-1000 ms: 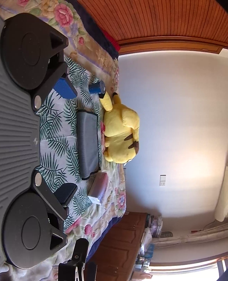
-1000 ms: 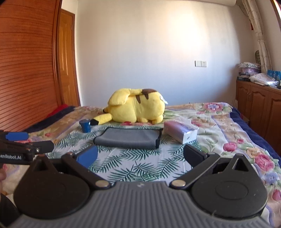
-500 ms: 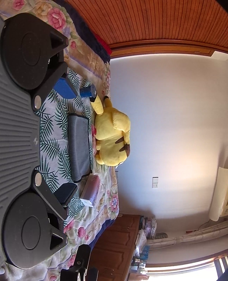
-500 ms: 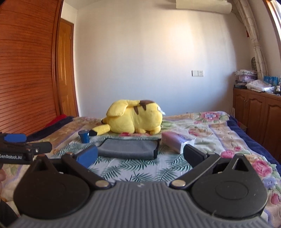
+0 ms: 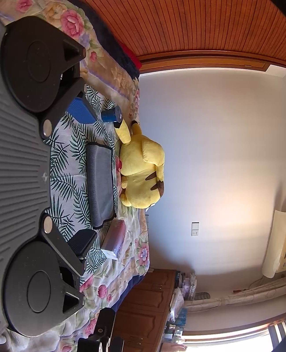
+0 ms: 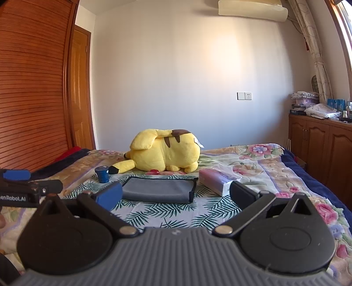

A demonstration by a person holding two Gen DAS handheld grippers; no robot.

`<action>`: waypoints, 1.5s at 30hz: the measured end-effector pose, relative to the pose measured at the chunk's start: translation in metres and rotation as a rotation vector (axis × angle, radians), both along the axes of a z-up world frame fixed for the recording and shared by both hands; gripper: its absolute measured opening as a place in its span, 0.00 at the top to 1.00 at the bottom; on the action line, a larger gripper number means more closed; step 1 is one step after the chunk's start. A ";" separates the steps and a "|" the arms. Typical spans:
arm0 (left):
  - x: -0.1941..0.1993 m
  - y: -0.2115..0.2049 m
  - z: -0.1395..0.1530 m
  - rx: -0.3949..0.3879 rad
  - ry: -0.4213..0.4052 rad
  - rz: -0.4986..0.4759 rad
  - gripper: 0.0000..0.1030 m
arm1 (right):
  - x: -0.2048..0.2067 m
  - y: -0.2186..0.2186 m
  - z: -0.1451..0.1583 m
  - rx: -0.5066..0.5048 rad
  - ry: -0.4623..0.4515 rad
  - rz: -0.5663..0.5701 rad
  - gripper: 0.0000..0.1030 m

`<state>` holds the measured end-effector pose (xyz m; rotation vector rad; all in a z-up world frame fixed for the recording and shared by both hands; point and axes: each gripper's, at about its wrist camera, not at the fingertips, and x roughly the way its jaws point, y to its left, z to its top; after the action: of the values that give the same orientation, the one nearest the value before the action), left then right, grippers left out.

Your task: Fold towel

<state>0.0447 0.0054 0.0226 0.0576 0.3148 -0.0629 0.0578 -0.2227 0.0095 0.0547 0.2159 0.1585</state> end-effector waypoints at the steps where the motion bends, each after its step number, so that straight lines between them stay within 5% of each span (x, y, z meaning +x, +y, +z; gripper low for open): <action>1: 0.000 0.000 0.000 0.000 0.000 0.001 0.16 | 0.000 0.000 0.000 0.001 0.000 0.000 0.00; 45: 0.004 0.001 -0.005 0.012 0.008 0.003 0.16 | 0.001 -0.004 -0.002 0.006 0.003 -0.002 0.00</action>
<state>0.0483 0.0060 0.0178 0.0692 0.3229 -0.0587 0.0584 -0.2265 0.0078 0.0607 0.2186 0.1569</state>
